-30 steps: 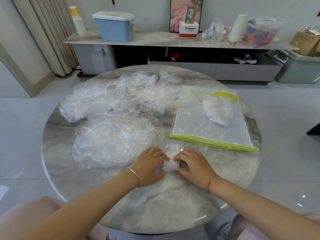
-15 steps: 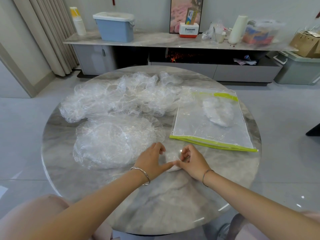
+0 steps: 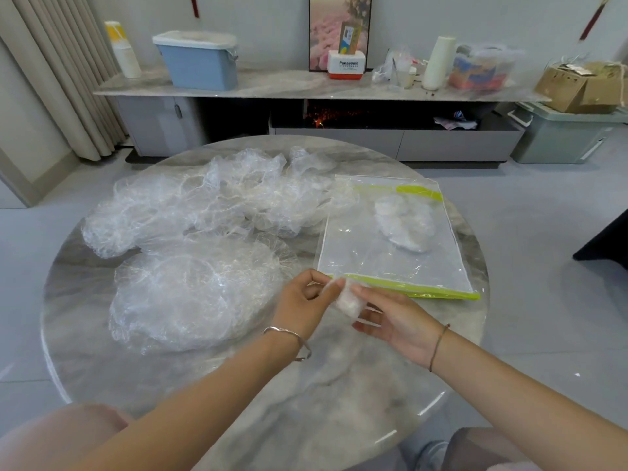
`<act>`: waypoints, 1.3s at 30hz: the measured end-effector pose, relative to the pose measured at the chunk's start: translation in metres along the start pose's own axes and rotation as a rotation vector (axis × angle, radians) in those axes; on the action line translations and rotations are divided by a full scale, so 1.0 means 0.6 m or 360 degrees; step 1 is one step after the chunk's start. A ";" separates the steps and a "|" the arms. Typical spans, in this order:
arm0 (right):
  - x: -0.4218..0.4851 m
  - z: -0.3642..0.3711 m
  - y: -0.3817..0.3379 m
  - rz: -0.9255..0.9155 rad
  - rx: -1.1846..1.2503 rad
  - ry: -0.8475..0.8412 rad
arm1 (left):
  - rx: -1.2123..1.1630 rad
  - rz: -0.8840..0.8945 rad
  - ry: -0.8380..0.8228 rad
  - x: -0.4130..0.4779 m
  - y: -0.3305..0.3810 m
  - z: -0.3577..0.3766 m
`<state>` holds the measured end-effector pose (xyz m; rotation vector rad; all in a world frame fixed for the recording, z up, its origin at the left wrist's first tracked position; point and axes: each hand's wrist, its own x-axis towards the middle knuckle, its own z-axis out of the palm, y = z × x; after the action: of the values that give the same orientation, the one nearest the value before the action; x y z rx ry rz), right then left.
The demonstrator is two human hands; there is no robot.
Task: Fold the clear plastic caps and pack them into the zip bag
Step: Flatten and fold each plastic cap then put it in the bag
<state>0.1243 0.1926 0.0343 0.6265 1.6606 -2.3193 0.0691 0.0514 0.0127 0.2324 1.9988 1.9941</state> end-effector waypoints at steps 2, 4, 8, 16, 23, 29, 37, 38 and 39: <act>-0.001 -0.009 -0.009 -0.0040 0.0112 0.0037 | -0.0046 -0.0035 0.0006 0.007 0.004 0.007; 0.000 -0.020 -0.020 -0.0057 0.0196 0.0064 | 0.0014 -0.0032 -0.0045 0.020 0.006 0.013; 0.004 -0.047 -0.036 -0.0132 0.0214 0.0304 | 0.0051 0.0099 0.0092 0.058 0.007 0.036; 0.004 -0.092 -0.052 -0.0244 0.0191 0.0502 | 0.1990 0.0726 -0.0654 0.168 -0.053 0.015; 0.012 -0.107 -0.051 -0.0224 0.0249 0.0561 | 0.2192 0.0775 -0.0577 0.207 -0.033 0.028; 0.014 -0.099 -0.054 -0.0248 0.0266 0.0493 | 0.2323 0.0782 -0.0656 0.221 -0.041 0.028; 0.034 -0.096 -0.039 -0.1133 -0.0640 0.0851 | 0.1312 0.0748 0.0208 0.200 0.008 0.063; 0.035 -0.098 -0.043 -0.1306 -0.0800 0.0823 | 0.1296 0.0802 0.0213 0.196 0.019 0.069; 0.036 -0.100 -0.047 -0.1452 -0.0977 0.0784 | 0.1297 0.0862 0.0201 0.193 0.027 0.073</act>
<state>0.1058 0.2601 0.0320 0.3361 3.2367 -1.9377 -0.0267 0.1311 0.0174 0.9213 2.9771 1.3102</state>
